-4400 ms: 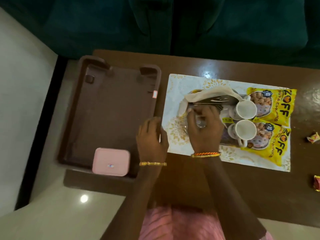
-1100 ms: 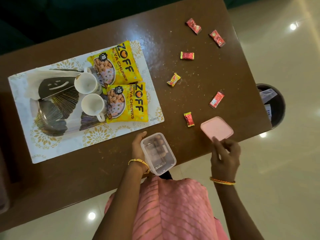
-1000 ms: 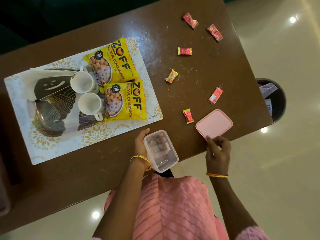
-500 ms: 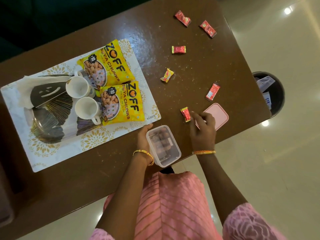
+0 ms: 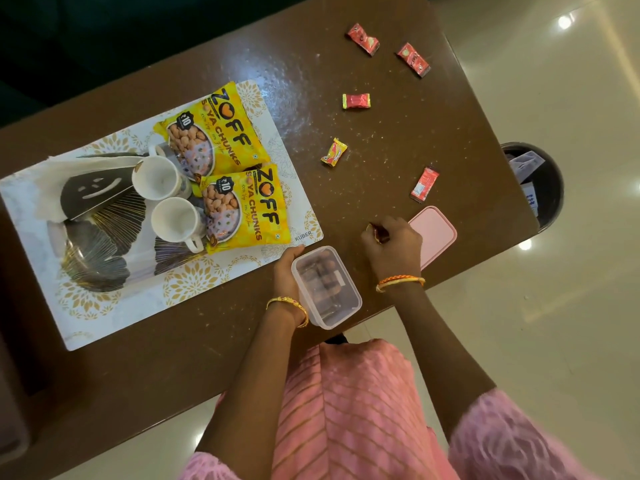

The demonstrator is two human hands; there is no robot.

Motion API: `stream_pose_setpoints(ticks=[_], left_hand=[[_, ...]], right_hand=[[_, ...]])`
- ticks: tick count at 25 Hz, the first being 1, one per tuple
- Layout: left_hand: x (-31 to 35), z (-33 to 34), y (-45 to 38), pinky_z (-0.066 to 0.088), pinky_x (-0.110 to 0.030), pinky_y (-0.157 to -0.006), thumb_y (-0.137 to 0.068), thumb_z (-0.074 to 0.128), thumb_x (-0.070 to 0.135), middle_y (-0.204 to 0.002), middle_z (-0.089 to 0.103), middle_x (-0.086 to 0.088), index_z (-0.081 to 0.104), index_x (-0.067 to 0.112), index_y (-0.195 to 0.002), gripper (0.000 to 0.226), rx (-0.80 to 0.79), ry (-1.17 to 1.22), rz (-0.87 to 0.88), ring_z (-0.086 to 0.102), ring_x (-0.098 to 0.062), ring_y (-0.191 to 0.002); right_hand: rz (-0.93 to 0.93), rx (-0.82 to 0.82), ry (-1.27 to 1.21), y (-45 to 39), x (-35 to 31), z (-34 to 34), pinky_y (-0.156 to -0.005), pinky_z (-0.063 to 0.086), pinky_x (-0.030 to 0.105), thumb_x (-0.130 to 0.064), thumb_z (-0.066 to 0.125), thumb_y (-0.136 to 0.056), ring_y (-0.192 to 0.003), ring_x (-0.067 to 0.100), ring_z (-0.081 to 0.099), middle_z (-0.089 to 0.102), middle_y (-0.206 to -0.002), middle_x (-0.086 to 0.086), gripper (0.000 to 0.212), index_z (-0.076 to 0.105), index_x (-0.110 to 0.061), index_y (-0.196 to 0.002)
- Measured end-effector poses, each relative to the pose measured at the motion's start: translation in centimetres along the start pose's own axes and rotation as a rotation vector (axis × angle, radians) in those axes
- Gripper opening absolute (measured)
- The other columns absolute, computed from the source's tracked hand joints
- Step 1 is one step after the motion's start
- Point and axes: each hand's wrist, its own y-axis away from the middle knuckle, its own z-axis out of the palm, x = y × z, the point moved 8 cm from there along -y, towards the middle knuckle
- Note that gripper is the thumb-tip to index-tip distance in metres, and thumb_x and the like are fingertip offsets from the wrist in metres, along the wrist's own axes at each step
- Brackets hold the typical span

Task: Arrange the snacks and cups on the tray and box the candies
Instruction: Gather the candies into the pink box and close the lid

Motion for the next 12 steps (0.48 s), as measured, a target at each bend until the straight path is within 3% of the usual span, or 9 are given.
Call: stream_pose_setpoints(ticks=[2,4,6,9,12], left_hand=[[0.2,0.1,0.0,0.052,-0.041,-0.071,-0.078,0.050,0.041,-0.065,0.070,-0.009,0.073,0.009,-0.068,0.041,0.014,0.001,0.009,0.066,-0.026,-0.061],[0.1,0.5,0.2,0.051,-0.040,-0.072,-0.077,0.051,0.040,-0.067,0.069,-0.010,0.072,0.008,-0.071,0.038,0.014,0.022,-0.007,0.064,-0.026,-0.064],[-0.1,0.9,0.5,0.051,-0.035,-0.070,-0.075,0.053,0.040,-0.066,0.068,-0.010,0.070,0.008,-0.073,0.037,0.002,0.025,-0.016,0.063,-0.026,-0.064],[-0.1,1.6,0.7,0.050,-0.032,-0.068,-0.074,0.054,0.040,-0.064,0.067,-0.010,0.069,0.008,-0.071,0.036,-0.015,0.032,-0.015,0.063,-0.025,-0.061],[0.3,2.0,0.6,0.049,-0.033,-0.070,-0.074,0.055,0.041,-0.063,0.064,-0.010,0.068,0.009,-0.070,0.035,-0.019,0.050,-0.026,0.059,-0.025,-0.064]], right_hand=[[-0.050,-0.006,-0.218,2.3,-1.2,-1.7,-0.067,0.054,0.023,-0.014,0.063,-0.081,-0.073,0.009,0.062,0.070,-0.082,0.001,0.014,0.071,-0.012,-0.093],[-0.107,-0.103,-0.283,5.0,-2.5,-1.8,-0.062,0.050,0.015,-0.012,0.066,-0.078,-0.065,0.002,0.061,0.068,-0.074,-0.005,0.011,0.072,-0.014,-0.087],[-0.134,-0.158,-0.195,6.9,-2.9,-1.0,-0.063,0.048,0.022,-0.011,0.066,-0.079,-0.069,0.008,0.058,0.071,-0.077,0.000,0.011,0.073,-0.014,-0.087],[-0.088,-0.077,-0.187,6.5,-2.2,-1.0,-0.066,0.045,0.028,-0.006,0.064,-0.079,-0.073,0.017,0.055,0.069,-0.081,0.006,0.012,0.073,-0.012,-0.085],[0.022,0.081,-0.280,3.3,-0.6,-2.7,-0.061,0.044,0.011,-0.005,0.062,-0.079,-0.063,0.008,0.054,0.067,-0.076,0.006,0.013,0.073,-0.011,-0.082]])
